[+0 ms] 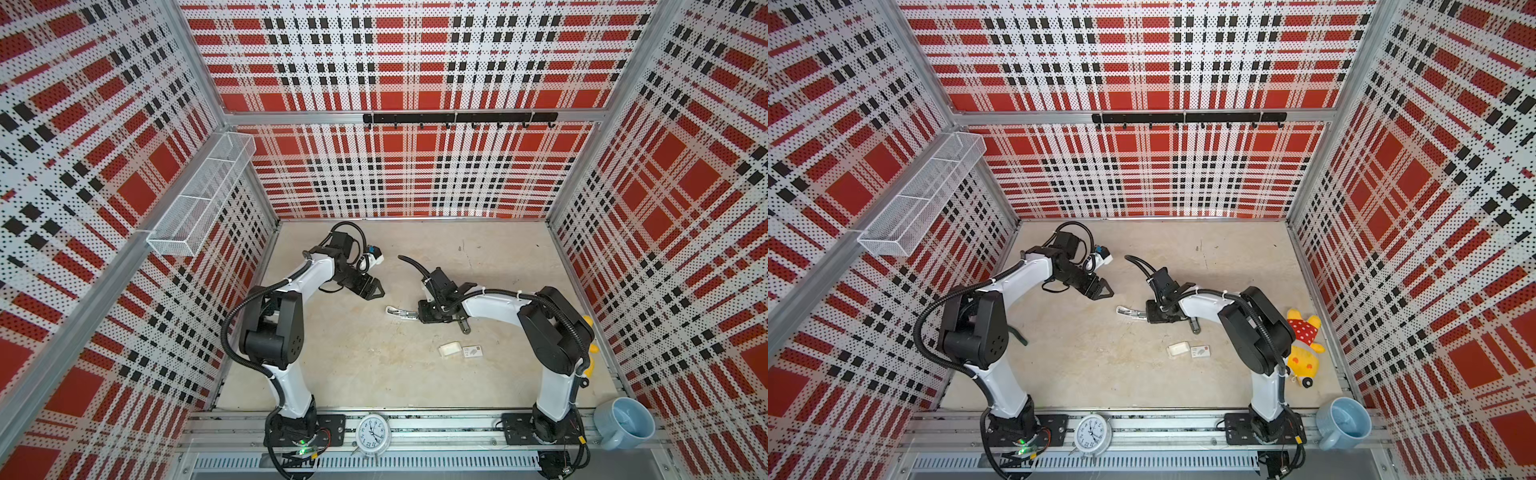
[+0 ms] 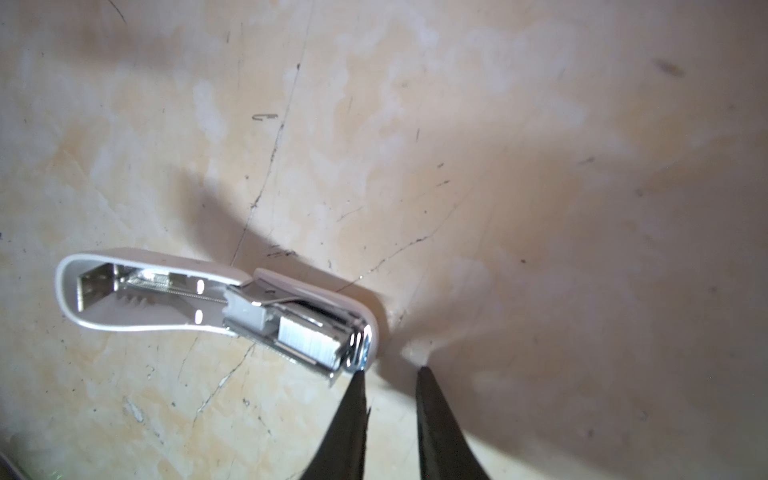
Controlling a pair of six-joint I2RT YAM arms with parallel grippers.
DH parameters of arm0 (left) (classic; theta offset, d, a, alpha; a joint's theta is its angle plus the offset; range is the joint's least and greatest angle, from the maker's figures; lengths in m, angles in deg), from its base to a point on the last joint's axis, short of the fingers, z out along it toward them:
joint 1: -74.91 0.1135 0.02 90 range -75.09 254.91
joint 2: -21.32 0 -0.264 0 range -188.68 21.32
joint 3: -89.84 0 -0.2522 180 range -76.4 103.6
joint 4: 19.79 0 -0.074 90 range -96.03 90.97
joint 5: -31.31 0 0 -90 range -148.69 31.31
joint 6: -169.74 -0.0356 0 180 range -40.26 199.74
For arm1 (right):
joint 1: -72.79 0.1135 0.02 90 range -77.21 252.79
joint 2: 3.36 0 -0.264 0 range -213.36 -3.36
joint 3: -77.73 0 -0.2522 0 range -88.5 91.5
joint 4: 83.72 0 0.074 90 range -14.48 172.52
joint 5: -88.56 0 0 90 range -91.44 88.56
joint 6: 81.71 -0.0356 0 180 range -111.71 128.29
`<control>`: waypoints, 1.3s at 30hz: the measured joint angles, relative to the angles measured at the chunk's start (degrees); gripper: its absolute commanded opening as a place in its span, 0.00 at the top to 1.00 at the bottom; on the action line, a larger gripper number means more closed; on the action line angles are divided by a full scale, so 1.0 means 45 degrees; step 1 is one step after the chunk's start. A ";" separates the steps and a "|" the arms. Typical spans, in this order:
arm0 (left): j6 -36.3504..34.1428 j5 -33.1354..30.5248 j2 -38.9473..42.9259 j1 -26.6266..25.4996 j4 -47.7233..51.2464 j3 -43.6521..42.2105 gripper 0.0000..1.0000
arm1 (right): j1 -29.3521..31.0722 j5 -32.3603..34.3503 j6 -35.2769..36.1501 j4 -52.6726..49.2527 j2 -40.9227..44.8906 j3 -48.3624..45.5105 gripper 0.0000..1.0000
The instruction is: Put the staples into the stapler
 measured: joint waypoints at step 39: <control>-0.3016 -0.0510 -0.0010 -0.1923 -0.1447 -0.2225 0.34 | -0.1049 -0.2254 -0.0510 0.0529 0.0296 0.0180 0.76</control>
